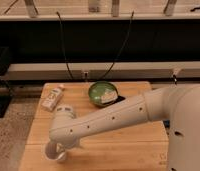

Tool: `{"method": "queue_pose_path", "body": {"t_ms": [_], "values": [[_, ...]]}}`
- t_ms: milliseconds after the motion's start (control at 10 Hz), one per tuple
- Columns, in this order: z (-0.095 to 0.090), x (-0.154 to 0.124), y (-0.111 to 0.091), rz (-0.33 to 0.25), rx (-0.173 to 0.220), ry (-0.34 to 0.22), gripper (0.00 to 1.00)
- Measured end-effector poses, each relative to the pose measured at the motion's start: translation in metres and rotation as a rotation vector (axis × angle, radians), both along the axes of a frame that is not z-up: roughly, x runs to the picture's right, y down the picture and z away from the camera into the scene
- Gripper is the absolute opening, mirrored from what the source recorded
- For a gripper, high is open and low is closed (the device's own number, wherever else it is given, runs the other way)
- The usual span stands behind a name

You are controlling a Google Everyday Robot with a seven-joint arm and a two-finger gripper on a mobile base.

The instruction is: Pick up the ceramic cup

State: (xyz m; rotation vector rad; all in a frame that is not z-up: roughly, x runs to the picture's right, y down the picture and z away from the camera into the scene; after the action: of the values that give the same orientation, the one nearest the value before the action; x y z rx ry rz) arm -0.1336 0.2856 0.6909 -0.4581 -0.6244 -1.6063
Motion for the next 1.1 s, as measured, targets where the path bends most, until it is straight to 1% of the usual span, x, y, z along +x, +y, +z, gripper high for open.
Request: {"method": "queue_pose_path", "body": {"t_ms": [100, 300, 400, 500, 600, 700, 900, 1000, 1100], "values": [[0.0, -0.001, 0.002, -0.007, 0.001, -0.004, 0.4], [-0.001, -0.001, 0.003, -0.013, 0.001, -0.007, 0.24], [-0.001, -0.001, 0.005, -0.018, 0.002, -0.013, 0.1], [-0.002, -0.002, 0.005, -0.017, 0.002, -0.019, 0.04], [-0.003, -0.001, 0.004, -0.007, 0.001, -0.029, 0.0], [-0.005, 0.0, -0.001, -0.009, 0.004, -0.03, 0.0], [-0.011, -0.001, -0.022, -0.02, 0.012, -0.035, 0.0], [-0.012, 0.001, -0.028, -0.02, 0.015, -0.035, 0.0], [-0.012, 0.002, -0.029, -0.026, 0.017, -0.034, 0.0]]}}
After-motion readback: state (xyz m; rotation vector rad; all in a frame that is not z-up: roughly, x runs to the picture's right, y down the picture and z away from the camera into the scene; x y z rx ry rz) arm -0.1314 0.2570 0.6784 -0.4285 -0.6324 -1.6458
